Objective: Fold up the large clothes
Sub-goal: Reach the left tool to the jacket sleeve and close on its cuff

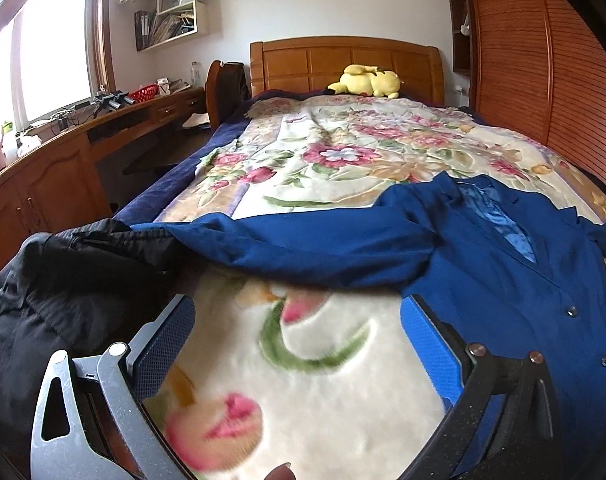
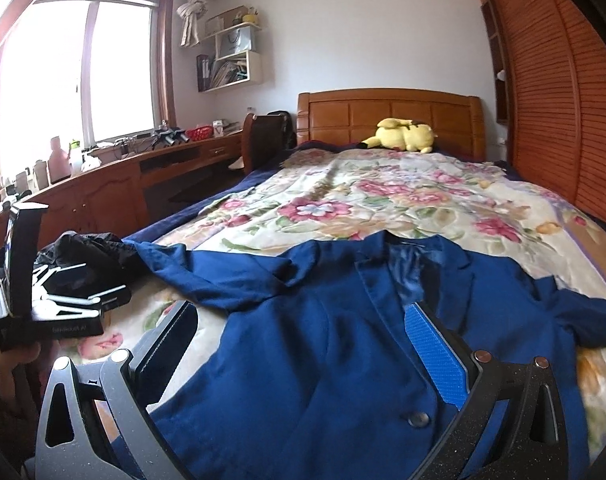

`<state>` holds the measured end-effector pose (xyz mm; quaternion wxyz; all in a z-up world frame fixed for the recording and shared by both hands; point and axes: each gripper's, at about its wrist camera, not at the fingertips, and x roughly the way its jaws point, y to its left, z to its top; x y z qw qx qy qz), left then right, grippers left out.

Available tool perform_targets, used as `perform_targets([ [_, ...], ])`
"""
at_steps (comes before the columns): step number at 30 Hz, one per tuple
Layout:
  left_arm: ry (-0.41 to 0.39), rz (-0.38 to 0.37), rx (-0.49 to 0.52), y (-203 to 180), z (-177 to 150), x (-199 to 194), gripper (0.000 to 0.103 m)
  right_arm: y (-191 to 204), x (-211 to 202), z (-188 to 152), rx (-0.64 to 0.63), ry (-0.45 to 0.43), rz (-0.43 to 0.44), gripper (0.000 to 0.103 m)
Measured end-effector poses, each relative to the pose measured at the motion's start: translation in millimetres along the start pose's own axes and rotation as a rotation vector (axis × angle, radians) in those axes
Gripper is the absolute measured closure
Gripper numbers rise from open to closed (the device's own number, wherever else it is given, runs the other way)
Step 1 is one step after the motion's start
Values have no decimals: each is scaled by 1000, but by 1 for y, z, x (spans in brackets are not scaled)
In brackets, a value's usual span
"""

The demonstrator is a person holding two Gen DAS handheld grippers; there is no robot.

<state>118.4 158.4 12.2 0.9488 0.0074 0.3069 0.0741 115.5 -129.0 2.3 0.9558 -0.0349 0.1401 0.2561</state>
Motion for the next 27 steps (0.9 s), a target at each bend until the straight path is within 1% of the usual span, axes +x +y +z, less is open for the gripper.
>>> perform_targets([
  [5,34,15,8,12,17,25,0,-4,14,0,-30,17,22,0],
  [8,60,26,9,18,25,41,5,-6,32,4,-29,50,33,0],
  [15,142,57,-48,35,34,81,15,-12,50,12,-24,109,67,0],
  [21,203,89,-108,46,37,116,23,-2,61,13,-69,167,92,0],
  [27,251,88,-159,51,33,141,23,3,70,9,-88,221,115,0],
])
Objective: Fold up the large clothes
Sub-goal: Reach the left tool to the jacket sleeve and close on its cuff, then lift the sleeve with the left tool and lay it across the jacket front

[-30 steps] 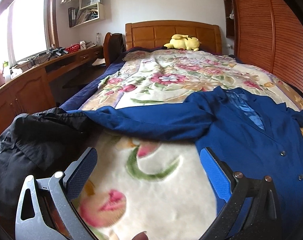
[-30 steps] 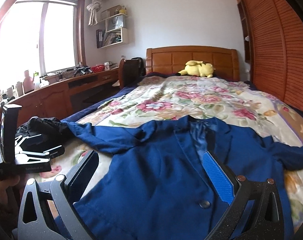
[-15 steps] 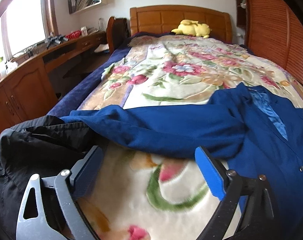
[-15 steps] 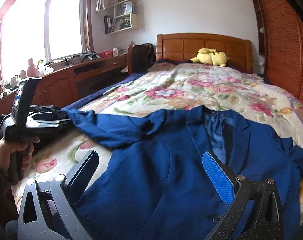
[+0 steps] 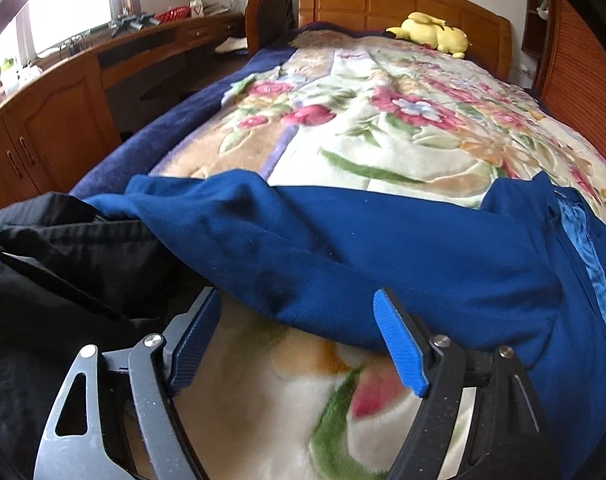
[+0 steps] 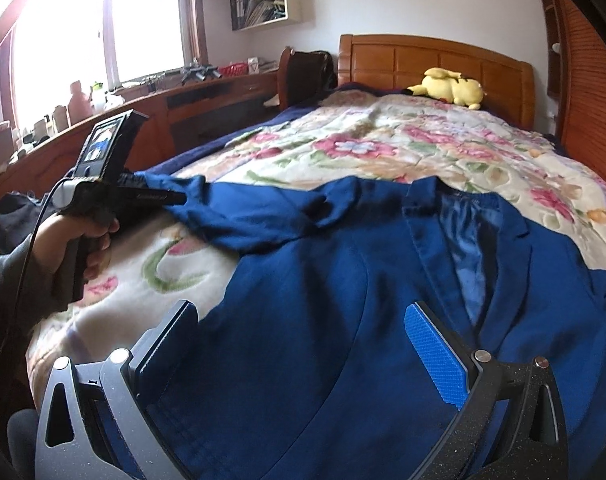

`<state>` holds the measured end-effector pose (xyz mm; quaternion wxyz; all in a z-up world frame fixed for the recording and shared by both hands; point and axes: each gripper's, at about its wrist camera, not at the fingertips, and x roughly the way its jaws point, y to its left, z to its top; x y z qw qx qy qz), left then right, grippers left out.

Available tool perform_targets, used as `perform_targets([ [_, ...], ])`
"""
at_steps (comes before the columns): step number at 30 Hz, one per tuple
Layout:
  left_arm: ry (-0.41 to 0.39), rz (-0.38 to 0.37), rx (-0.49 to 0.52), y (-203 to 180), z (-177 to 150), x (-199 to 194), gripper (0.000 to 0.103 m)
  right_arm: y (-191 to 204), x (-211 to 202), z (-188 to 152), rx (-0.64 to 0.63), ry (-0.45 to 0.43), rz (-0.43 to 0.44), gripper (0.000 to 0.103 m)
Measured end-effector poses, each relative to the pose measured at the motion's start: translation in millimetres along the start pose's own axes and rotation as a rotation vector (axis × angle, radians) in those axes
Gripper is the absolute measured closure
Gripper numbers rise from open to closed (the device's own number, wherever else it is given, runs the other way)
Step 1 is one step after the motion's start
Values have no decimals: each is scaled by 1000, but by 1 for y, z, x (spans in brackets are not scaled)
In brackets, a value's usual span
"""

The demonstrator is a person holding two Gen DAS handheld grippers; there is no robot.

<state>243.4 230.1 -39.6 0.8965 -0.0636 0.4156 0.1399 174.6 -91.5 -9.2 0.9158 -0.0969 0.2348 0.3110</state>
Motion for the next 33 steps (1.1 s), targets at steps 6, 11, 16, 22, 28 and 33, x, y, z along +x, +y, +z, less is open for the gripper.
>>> perform_targets([
  [6,19,-6,-43,3,7,16,23,1,6,0,-6,19,4,0],
  [11,34,-23,-69,6,12,24,52,0,3,0,6,15,9,0],
  [16,22,-21,-50,5,13,22,90,-2,4,0,4,9,-2,0],
  [22,-93,-31,47,-18,19,-12,98,-9,-1,0,15,-2,-8,0],
  [28,-175,-117,138,-59,24,-55,98,-24,-14,1,40,-21,-50,0],
  [33,-221,-202,226,-101,16,-91,98,-42,-27,0,71,-39,-94,0],
])
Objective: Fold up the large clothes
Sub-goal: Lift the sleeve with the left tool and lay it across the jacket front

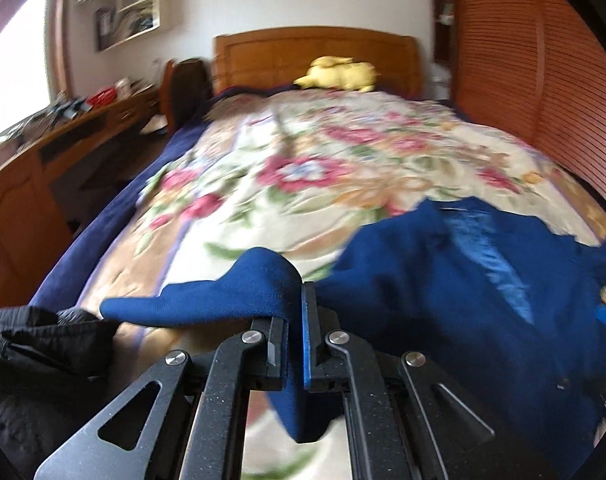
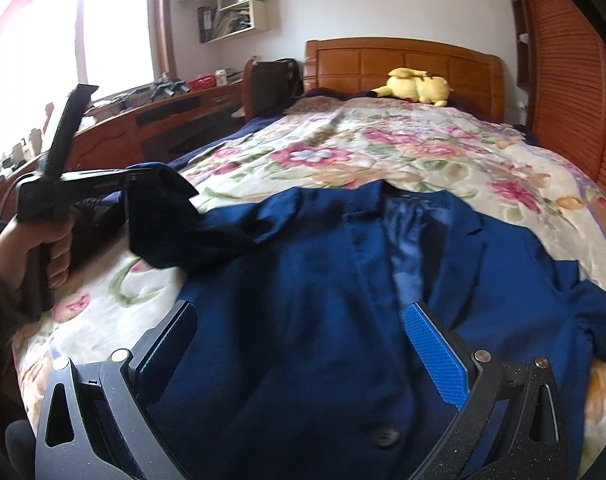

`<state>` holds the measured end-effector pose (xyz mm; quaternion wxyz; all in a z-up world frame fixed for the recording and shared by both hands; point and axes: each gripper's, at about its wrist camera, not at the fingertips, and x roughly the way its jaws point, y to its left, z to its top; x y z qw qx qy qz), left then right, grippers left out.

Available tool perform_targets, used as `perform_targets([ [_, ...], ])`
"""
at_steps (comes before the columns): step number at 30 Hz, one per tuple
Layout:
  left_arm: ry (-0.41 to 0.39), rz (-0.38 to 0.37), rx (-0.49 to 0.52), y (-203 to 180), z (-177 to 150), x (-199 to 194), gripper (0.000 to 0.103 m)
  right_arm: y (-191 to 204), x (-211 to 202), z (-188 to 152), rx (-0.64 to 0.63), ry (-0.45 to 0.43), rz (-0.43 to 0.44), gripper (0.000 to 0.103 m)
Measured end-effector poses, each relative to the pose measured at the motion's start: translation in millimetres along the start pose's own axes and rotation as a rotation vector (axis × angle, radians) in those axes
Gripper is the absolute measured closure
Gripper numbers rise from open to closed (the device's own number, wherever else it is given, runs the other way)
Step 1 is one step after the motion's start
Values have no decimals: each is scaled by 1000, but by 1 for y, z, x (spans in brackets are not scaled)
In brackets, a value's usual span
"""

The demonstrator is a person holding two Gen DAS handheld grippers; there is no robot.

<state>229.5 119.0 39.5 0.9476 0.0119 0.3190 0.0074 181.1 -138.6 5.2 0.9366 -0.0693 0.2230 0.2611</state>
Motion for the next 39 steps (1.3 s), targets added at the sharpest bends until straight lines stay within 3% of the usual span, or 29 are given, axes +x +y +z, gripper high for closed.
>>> perform_targets([
  [7,-32,-127,58,-53,-9,-34,98,-13,-12,0,44,-21,-36,0],
  [13,-6,-143,93,-82,-25,-49,96,-8,-16,-2,40,-24,-41,0],
  [18,19,-161,106,-80,-47,-58,65,-8,-19,-2,34,-26,-29,0],
  [21,47,-169,100,-75,-62,-64,61,-15,-20,0,28,-27,-18,0],
  [23,54,-173,102,-70,-71,-71,51,-16,-21,0,24,-26,-13,0],
  [24,51,-168,103,-68,-76,-76,42,-15,-21,0,20,-25,-11,0],
  [27,40,-146,104,-58,-87,-85,31,-14,-23,-1,12,-24,-6,0],
  [33,36,-75,51,-23,-93,-82,29,-4,-24,-3,-18,-19,26,0],
  [39,53,14,-18,15,-88,-52,29,8,-26,-5,-52,-19,70,0],
])
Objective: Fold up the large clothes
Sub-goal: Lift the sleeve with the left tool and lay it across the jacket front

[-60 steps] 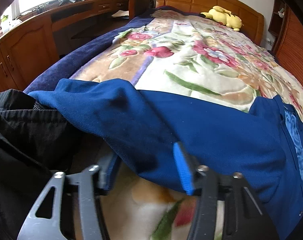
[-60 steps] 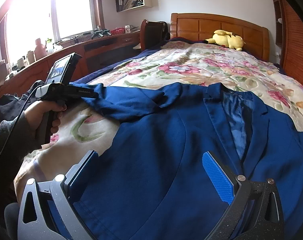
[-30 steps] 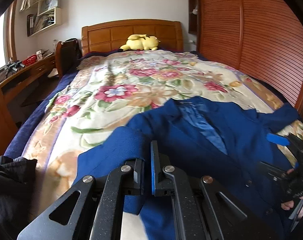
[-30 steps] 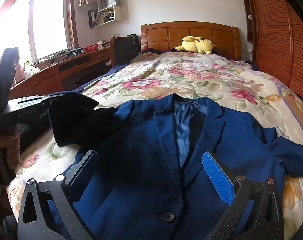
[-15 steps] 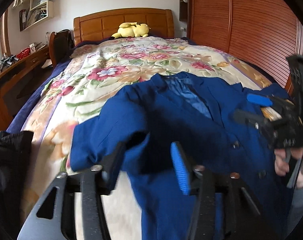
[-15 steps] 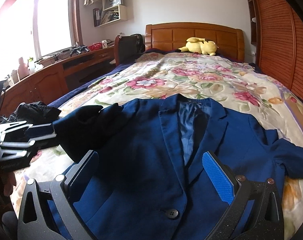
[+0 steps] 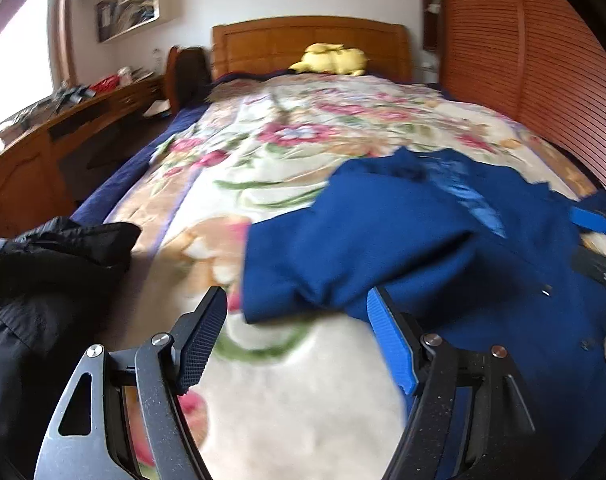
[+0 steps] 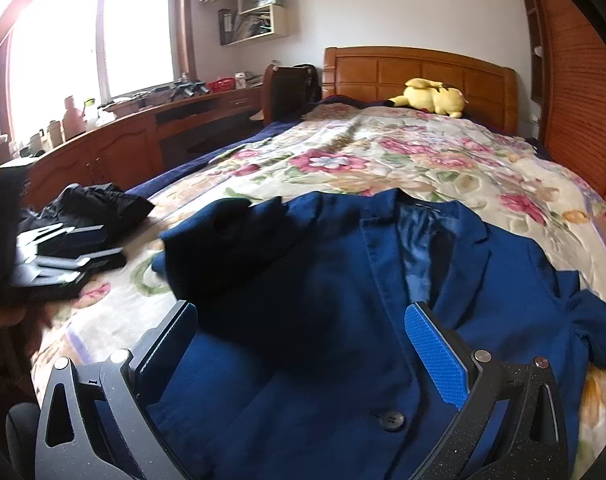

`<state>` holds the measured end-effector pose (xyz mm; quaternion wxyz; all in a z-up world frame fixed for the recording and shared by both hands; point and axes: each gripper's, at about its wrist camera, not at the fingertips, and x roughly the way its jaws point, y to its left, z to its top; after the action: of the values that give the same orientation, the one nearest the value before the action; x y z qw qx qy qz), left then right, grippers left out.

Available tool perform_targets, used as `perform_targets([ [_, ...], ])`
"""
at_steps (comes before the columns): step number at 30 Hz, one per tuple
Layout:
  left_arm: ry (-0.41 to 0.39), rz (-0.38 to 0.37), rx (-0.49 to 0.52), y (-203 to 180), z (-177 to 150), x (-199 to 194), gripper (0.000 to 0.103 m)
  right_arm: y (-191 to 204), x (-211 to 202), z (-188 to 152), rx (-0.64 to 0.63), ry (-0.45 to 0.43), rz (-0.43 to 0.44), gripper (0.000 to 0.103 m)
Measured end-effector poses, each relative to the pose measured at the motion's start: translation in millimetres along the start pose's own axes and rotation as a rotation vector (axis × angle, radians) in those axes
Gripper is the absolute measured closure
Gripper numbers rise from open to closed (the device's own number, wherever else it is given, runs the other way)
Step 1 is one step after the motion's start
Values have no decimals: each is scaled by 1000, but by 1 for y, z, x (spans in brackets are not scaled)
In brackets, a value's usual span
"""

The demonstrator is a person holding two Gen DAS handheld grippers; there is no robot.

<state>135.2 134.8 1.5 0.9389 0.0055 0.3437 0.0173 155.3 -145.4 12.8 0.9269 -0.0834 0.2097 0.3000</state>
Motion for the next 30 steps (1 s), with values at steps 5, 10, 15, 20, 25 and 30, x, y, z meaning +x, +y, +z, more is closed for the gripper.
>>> perform_targets([
  [5,58,-4,-102,29,8,36,29,6,3,-2,-26,9,24,0],
  [10,118,-13,-158,41,7,66,29,6,7,-1,-47,22,27,0],
  [15,156,-17,-171,42,3,83,29,1,9,1,-39,27,25,0],
  [20,194,-24,-149,36,0,93,29,8,15,2,-40,32,26,0],
  [25,258,-52,-122,29,-5,105,31,14,18,1,-58,46,54,1],
  [30,293,-50,-91,22,-8,111,41,12,18,2,-65,55,65,2],
])
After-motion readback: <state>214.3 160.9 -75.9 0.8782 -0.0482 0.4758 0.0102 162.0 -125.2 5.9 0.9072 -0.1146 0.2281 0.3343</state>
